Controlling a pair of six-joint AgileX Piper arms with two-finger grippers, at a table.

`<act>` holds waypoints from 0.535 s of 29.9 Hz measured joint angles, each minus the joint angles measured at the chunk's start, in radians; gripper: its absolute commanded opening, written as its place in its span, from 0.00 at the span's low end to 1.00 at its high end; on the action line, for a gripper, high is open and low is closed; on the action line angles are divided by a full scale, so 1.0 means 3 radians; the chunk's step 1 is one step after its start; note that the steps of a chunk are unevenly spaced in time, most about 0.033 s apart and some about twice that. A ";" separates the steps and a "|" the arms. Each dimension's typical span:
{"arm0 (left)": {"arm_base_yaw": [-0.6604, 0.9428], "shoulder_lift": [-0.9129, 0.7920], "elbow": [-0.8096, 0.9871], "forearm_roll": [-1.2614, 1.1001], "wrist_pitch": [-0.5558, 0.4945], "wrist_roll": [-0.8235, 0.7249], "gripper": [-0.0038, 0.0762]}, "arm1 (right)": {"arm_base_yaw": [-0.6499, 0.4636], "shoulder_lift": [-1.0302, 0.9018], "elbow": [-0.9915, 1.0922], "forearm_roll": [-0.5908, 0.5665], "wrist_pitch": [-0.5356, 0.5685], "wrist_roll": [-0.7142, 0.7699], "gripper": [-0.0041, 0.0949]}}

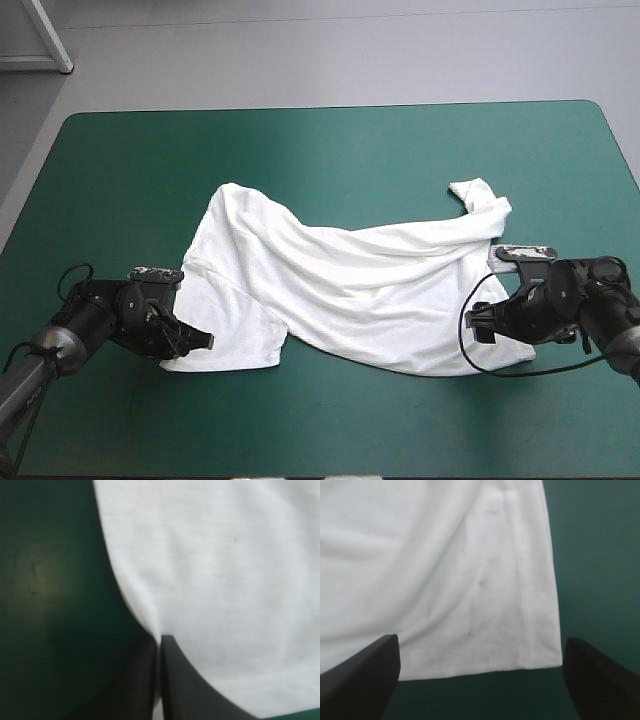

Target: Fold the cloth

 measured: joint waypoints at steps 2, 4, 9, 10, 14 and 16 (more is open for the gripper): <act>0.0000 0.0000 0.0000 -0.0012 0.0000 0.0008 0.04 | 0.0000 0.0124 0.0099 -0.0034 -0.0113 0.0013 0.88; 0.0000 0.0000 0.0004 -0.0018 -0.0007 0.0025 0.04 | 0.0000 0.0255 0.0207 -0.0103 -0.0264 0.0068 0.88; 0.0000 0.0000 0.0008 -0.0040 -0.0022 0.0032 0.04 | 0.0000 0.0462 0.0282 -0.0260 -0.0477 0.0166 0.83; 0.0000 0.0000 0.0011 -0.0044 -0.0032 0.0032 0.04 | 0.0000 0.0493 0.0282 -0.0260 -0.0490 0.0174 0.77; 0.0000 0.0000 0.0014 -0.0050 -0.0035 0.0032 0.04 | 0.0000 0.0539 0.0264 -0.0260 -0.0510 0.0060 0.34; 0.0000 -0.0019 0.0018 -0.0050 -0.0039 0.0032 0.04 | 0.0000 0.0544 0.0259 -0.0180 -0.0570 -0.0095 0.07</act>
